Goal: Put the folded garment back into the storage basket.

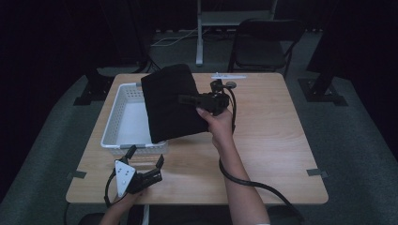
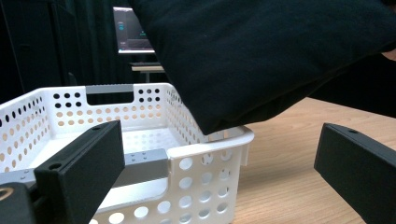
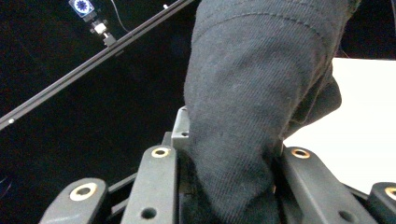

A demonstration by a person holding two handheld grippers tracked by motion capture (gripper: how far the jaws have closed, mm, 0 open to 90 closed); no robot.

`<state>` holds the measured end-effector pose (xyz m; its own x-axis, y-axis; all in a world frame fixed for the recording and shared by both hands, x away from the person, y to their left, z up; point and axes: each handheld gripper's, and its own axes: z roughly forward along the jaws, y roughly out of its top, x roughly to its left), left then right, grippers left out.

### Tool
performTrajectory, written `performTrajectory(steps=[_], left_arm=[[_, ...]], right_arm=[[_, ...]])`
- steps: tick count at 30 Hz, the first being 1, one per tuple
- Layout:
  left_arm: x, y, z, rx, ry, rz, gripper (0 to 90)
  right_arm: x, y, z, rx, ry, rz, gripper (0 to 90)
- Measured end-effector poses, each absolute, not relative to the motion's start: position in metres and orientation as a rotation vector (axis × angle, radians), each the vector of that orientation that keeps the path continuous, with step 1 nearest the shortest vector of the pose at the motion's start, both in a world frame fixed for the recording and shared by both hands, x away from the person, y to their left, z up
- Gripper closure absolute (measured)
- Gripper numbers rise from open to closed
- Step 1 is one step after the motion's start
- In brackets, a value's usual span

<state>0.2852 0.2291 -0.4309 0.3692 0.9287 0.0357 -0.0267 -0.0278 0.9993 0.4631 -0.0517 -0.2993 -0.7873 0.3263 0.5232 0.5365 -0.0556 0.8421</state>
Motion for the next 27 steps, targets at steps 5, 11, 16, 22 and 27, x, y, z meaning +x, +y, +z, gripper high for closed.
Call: performTrajectory(steps=[5,11,16,22,27], left_arm=[[0.285,0.229,-0.431,1.373,0.896,0.958,2.9],[0.285,0.229,-0.431,1.371,0.894,0.957,2.9],[0.285,0.229,-0.431,1.371,0.894,0.957,2.9],[0.285,0.229,-0.431,1.368,0.893,0.957,2.9],[0.285,0.229,-0.431,1.369,0.893,0.957,2.9]], right_arm=[[0.465,-0.045,-0.3,-0.939,-2.027,-1.965,70.1],[0.467,-0.033,-0.302,-0.925,-2.014,-1.964,70.1],[0.467,-0.022,-0.302,-0.92,-2.015,-1.962,70.1],[0.468,-0.005,-0.303,-0.907,-2.024,-1.95,70.0],[0.47,0.006,-0.304,-0.899,-2.022,-1.949,70.0]])
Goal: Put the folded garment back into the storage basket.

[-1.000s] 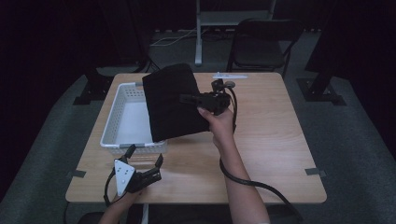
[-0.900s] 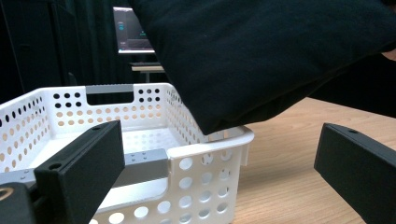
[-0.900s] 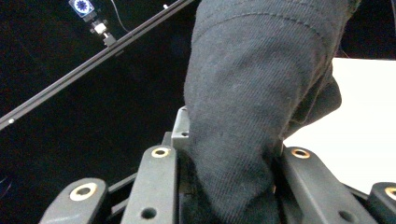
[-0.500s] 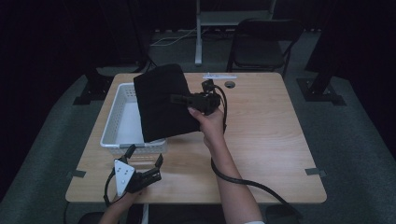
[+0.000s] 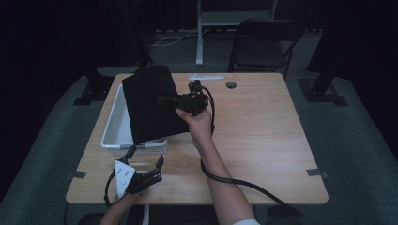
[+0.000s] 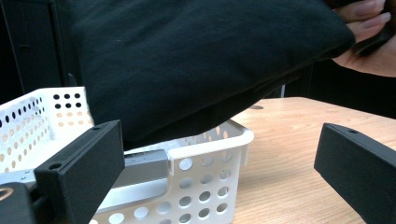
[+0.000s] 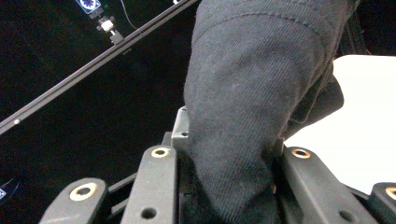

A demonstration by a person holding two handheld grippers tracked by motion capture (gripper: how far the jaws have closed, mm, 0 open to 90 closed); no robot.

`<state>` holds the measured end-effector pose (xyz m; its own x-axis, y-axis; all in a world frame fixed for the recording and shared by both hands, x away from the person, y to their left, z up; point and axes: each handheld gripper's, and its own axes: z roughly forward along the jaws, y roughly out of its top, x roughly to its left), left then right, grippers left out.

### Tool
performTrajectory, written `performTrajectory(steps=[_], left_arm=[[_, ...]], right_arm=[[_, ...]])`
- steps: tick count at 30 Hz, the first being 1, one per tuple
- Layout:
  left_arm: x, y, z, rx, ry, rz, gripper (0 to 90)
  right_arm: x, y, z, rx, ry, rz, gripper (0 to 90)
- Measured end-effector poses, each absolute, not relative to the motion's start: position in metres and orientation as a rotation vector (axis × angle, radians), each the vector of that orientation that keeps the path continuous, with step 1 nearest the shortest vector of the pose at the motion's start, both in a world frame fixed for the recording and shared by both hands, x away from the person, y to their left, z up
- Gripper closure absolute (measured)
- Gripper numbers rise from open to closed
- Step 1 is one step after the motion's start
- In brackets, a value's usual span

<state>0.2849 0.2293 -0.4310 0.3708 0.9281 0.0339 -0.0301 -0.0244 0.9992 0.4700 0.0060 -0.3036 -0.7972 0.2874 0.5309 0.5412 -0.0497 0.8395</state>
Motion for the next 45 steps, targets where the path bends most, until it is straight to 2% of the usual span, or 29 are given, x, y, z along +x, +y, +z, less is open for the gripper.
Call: performTrajectory(steps=[21,45], left_arm=[[0.285,0.23,-0.431,1.368,0.886,0.95,2.9],[0.285,0.23,-0.431,1.371,0.878,0.942,2.9]], right_arm=[[0.47,0.056,-0.306,-0.874,-2.008,-1.935,69.9],[0.476,0.091,-0.313,-0.872,-1.958,-1.931,69.9]])
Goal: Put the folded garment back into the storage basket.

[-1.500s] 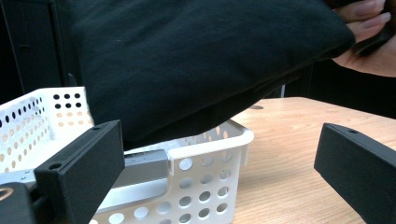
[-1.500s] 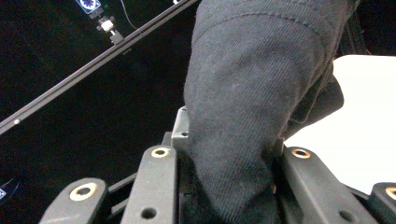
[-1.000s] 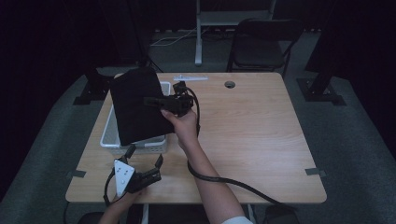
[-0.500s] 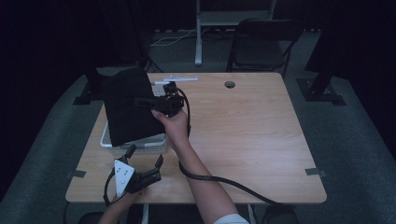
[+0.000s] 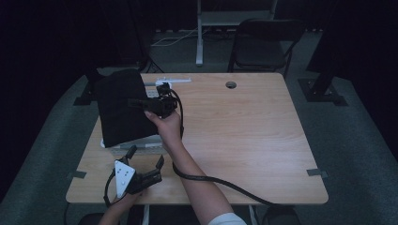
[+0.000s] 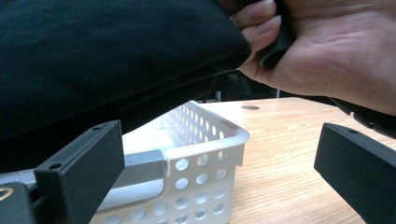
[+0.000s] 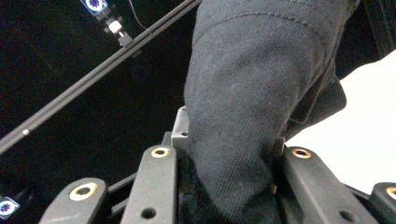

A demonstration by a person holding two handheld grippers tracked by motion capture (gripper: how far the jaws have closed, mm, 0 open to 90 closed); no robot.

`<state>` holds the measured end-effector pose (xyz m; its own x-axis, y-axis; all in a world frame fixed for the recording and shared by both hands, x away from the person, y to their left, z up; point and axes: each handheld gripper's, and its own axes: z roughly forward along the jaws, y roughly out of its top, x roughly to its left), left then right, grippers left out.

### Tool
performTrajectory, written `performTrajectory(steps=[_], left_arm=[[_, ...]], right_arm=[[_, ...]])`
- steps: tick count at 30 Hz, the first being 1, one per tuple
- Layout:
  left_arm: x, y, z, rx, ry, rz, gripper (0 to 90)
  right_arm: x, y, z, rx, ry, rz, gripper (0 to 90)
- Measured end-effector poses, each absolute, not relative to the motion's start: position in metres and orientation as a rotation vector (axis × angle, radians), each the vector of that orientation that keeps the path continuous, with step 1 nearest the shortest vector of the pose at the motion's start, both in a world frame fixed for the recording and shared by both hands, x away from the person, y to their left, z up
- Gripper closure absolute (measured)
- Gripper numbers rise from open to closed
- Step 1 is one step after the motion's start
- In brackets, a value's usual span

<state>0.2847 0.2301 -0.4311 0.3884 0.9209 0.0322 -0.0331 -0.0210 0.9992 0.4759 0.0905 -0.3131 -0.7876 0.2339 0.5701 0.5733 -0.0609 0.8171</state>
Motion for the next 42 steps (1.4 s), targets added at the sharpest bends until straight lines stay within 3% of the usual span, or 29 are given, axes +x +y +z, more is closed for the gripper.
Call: performTrajectory(steps=[42], left_arm=[[0.284,0.231,-0.431,1.371,0.872,0.94,2.9]], right_arm=[[0.499,0.098,-0.358,-1.064,-1.872,-1.8,69.5]])
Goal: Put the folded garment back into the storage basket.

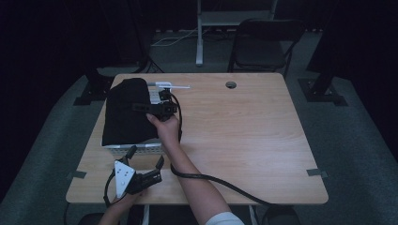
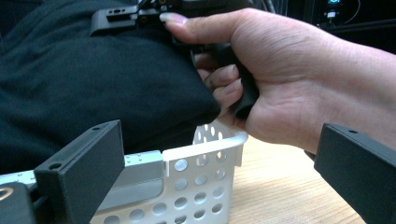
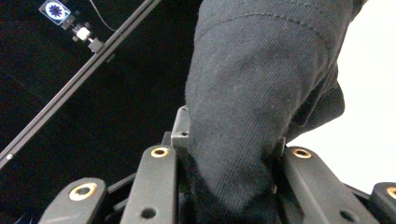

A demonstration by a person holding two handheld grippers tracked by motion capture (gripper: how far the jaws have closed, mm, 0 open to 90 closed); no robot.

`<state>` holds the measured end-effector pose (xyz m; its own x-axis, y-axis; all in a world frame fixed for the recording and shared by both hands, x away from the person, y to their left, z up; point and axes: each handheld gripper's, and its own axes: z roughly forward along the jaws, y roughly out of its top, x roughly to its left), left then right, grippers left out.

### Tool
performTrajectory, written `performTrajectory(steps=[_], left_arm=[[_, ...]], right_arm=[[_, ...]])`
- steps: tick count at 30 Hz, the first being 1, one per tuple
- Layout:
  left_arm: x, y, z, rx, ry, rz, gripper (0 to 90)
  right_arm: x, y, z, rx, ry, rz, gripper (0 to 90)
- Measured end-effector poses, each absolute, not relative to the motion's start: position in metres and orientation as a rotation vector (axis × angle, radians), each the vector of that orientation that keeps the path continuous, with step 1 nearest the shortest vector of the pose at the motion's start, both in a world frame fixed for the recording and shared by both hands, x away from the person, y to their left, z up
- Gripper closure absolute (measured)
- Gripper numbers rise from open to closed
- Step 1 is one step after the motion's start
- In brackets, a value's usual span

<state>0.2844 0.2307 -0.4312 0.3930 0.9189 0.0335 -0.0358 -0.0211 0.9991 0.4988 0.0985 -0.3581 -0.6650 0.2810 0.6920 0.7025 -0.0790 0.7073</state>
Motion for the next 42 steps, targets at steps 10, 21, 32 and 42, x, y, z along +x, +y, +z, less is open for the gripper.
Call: performTrajectory(steps=[10,21,32,42], left_arm=[[0.284,0.231,-0.431,1.369,0.872,0.94,2.9],[0.284,0.231,-0.431,1.37,0.872,0.94,2.9],[0.284,0.231,-0.431,1.37,0.871,0.939,2.9],[0.284,0.231,-0.431,1.37,0.87,0.939,2.9]], right_arm=[[0.501,0.101,-0.359,-1.141,-1.957,-1.672,68.6],[0.507,0.111,-0.359,-1.17,-2.165,-1.448,51.9],[0.505,0.116,-0.357,-1.169,-2.269,-1.402,38.7],[0.502,0.122,-0.357,-1.202,-2.364,-1.316,12.2]])
